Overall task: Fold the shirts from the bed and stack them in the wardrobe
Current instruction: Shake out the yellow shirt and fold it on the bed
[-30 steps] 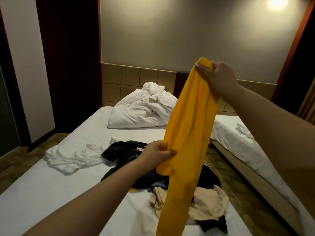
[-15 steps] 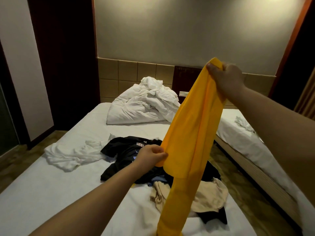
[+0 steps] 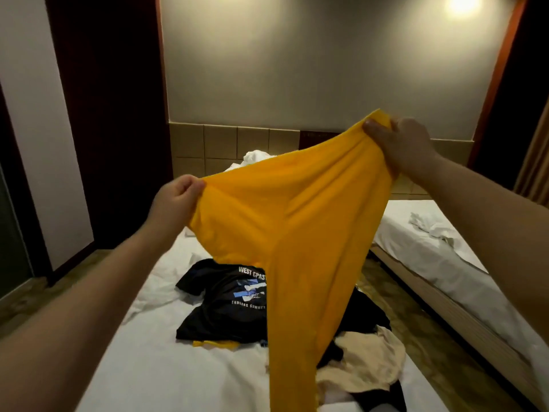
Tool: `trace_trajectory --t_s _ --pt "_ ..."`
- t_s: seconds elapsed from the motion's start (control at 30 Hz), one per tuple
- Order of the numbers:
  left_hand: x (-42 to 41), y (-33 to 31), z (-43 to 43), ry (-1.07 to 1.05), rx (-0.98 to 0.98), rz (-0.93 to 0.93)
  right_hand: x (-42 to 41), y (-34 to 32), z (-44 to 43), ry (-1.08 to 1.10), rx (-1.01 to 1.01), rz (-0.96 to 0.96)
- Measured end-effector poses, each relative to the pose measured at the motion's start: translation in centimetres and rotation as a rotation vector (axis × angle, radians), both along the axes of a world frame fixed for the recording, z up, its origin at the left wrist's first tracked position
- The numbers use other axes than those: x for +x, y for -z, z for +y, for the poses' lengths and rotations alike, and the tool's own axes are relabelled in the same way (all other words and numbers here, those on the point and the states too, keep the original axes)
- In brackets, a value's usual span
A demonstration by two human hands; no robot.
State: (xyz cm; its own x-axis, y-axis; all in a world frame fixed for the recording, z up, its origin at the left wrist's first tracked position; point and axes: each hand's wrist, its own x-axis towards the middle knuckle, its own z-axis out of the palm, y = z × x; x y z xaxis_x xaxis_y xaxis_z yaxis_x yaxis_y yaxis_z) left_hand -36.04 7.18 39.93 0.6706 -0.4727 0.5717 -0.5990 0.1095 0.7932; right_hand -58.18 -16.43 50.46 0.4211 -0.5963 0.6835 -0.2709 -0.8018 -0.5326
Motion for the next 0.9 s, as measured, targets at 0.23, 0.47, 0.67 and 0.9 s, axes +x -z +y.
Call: trace_trajectory --t_s 0.23,0.47,0.67,0.9 --pt "1.5 -3.9 3.8 0.151 0.35 -0.004 0.6 -1.5 2.6 -0.134 -0.065 0.077" --pt "1.4 -2.7 4.1 -0.264 0.724 -0.195 1.3 -1.2 5.9 -0.285 -0.13 0.373" --pt "0.3 -3.6 5.8 -0.127 0.446 0.187 -1.1 -1.6 5.8 -0.36 0.244 0.455" --pt "-2.3 -5.8 7.0 0.036 0.232 0.061 -1.8 -2.6 6.7 -0.259 0.083 -0.08"
